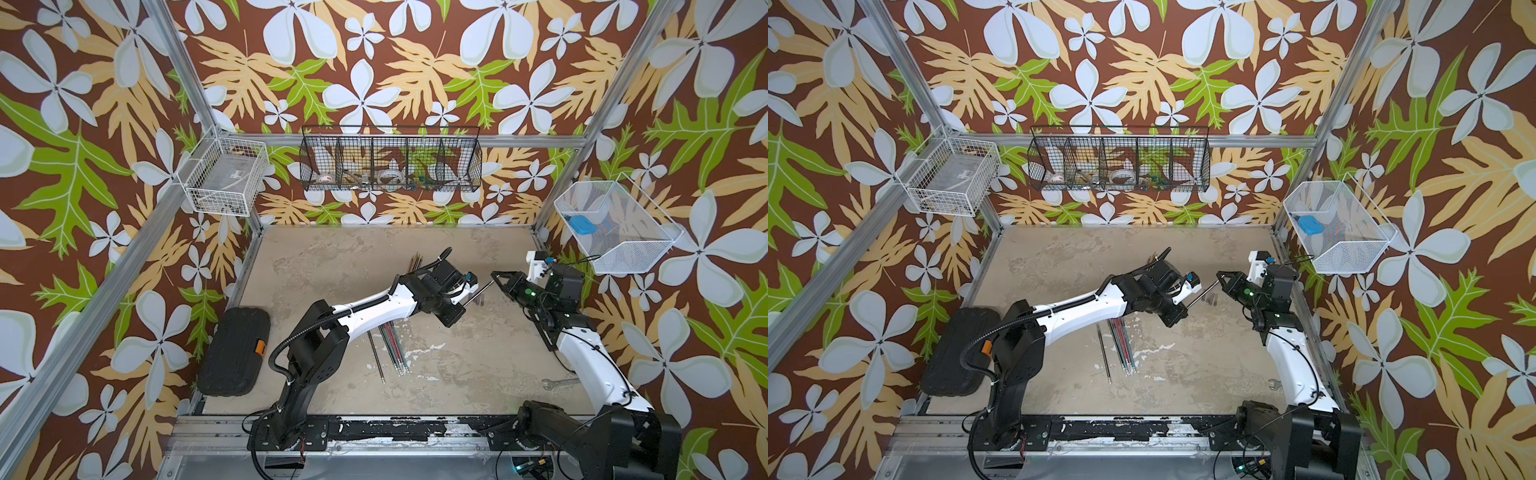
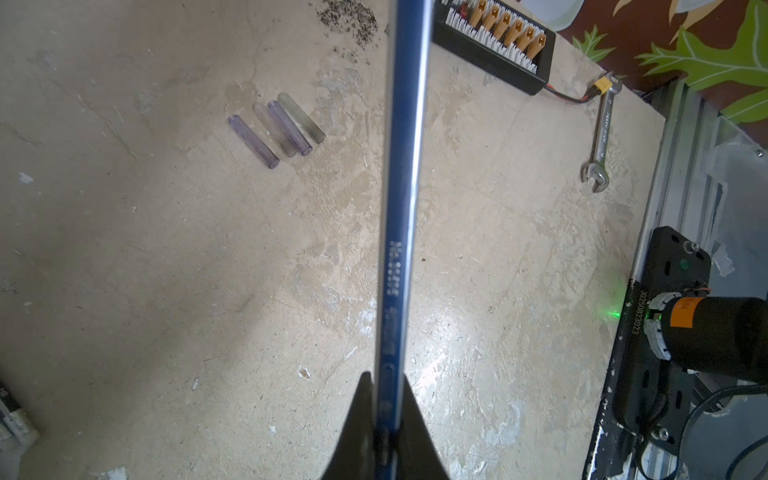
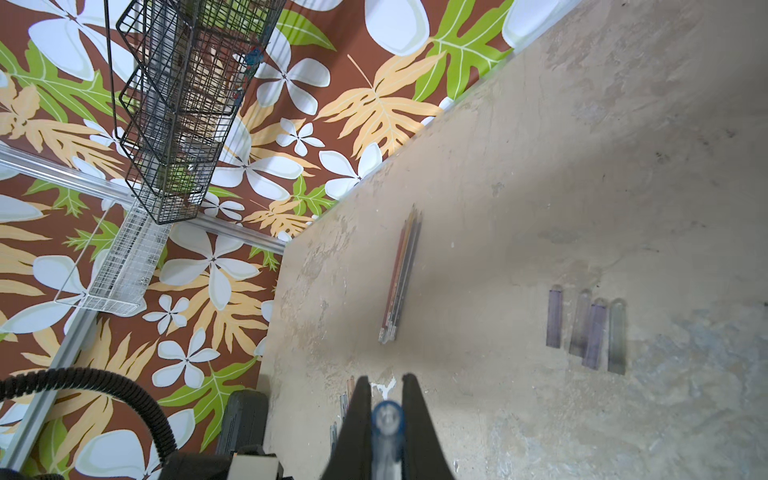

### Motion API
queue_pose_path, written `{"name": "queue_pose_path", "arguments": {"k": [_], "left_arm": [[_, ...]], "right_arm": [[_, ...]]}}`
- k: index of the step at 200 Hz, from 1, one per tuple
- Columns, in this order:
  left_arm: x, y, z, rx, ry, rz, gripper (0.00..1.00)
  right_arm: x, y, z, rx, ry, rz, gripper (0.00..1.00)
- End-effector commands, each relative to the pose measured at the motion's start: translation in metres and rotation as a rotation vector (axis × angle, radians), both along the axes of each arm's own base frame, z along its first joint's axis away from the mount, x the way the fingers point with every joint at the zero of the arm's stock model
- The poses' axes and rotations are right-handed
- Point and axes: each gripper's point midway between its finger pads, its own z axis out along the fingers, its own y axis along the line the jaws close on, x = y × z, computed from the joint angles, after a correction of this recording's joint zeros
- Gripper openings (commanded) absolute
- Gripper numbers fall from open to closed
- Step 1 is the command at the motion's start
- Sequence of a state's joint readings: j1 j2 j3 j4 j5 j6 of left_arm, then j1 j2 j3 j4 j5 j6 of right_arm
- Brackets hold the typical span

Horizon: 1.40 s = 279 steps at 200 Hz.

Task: Remove the protective cover of the pencils
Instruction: Remove the protective sleeve from the pencil, then pick up the protective sleeve from the center of the board.

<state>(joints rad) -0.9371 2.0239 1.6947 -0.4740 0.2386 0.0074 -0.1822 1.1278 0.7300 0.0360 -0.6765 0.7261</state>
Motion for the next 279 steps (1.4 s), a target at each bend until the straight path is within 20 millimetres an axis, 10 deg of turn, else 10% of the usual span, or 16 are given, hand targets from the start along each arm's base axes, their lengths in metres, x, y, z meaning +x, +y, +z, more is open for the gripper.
{"name": "queue_pose_path", "arguments": {"k": [1, 133, 188, 221, 279], "left_arm": [[-0.004, 0.015, -0.004, 0.057, 0.024, 0.027, 0.00], [-0.004, 0.013, 0.002, 0.026, 0.016, 0.023, 0.00], [-0.010, 0.006, 0.011, -0.030, 0.036, -0.008, 0.00], [-0.009, 0.005, 0.021, -0.112, 0.093, -0.022, 0.00], [0.025, 0.026, 0.023, -0.157, 0.140, 0.082, 0.00]], "right_arm": [[0.014, -0.034, 0.005, -0.096, -0.046, -0.143, 0.00], [0.024, -0.077, 0.020, -0.037, -0.084, -0.247, 0.00], [0.023, -0.059, 0.016, 0.054, -0.098, -0.154, 0.00], [0.012, -0.043, 0.020, 0.075, -0.166, -0.074, 0.45], [0.002, -0.046, -0.010, 0.005, -0.096, -0.098, 0.37]]}}
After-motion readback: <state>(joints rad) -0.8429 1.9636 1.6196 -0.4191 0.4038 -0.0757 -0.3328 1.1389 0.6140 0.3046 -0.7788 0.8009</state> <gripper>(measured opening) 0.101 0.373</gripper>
